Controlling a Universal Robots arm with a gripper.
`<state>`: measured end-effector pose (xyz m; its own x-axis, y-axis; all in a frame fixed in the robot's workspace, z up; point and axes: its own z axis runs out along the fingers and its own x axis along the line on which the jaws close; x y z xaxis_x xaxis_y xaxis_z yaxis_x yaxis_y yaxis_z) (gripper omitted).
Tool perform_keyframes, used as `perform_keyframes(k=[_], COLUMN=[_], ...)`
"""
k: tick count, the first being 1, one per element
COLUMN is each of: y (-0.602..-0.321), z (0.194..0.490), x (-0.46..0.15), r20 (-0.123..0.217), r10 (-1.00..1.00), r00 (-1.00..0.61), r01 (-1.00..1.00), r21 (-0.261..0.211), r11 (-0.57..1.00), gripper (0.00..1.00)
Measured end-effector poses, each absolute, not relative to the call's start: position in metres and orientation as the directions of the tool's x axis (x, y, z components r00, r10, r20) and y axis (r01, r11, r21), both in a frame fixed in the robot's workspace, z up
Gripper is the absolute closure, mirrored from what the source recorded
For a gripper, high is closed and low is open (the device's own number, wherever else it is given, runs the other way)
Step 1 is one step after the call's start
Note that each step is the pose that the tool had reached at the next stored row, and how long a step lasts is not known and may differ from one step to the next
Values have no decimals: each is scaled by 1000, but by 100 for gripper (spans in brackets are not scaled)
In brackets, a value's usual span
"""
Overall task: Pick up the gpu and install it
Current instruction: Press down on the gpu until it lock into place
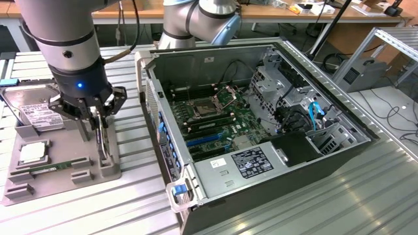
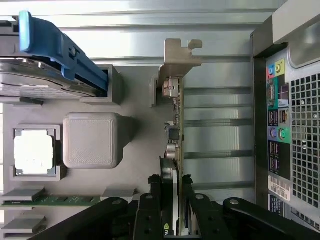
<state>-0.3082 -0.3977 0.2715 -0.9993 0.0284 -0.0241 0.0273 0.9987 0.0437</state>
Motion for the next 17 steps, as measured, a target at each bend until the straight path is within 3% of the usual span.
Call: perform_keyframes(k=[17], y=[-398], z=[384], x=[-308], r20=[-24], r10=[29], r00=[-999], r01=[27], r21=[54], r11=[998], gripper=[73])
